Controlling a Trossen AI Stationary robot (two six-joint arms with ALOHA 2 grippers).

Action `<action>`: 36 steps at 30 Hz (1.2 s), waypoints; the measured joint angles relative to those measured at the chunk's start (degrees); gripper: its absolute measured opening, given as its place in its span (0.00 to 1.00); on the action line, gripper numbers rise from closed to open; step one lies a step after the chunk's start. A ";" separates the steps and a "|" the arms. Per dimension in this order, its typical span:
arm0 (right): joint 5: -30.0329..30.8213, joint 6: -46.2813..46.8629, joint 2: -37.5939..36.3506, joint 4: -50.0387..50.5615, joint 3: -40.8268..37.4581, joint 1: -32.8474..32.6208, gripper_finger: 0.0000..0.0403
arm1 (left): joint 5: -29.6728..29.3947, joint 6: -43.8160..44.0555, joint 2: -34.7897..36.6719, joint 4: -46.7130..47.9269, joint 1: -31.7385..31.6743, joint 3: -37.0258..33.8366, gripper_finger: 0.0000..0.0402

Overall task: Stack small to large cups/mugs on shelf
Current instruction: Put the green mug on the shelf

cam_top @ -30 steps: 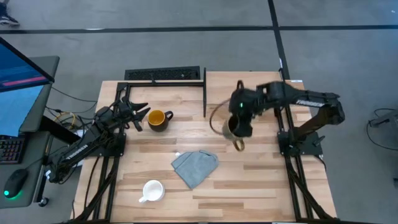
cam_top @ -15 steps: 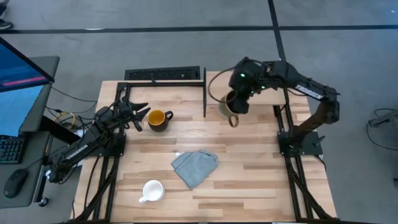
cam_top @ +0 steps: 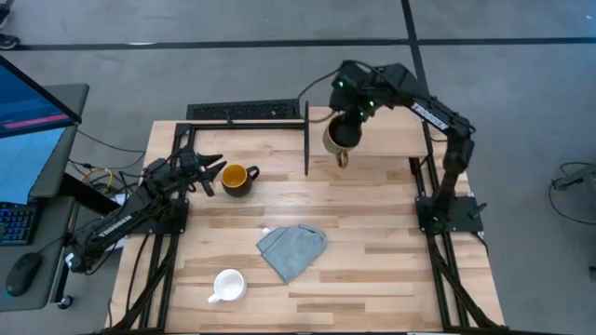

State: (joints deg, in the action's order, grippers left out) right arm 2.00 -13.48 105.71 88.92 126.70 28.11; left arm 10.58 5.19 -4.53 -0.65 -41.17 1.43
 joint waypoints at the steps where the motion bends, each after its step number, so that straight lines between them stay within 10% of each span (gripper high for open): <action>1: 0.02 -0.16 0.98 0.58 1.57 0.52 0.11 | -0.01 0.00 -0.43 0.01 0.00 0.00 0.32; 36: -4.26 -6.09 13.73 0.55 7.49 10.31 0.11 | -0.76 -0.01 -2.24 0.03 0.00 0.00 0.32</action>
State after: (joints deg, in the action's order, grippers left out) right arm -2.26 -19.58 119.44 89.47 134.19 38.41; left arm 9.82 5.18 -6.76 -0.62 -41.17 1.43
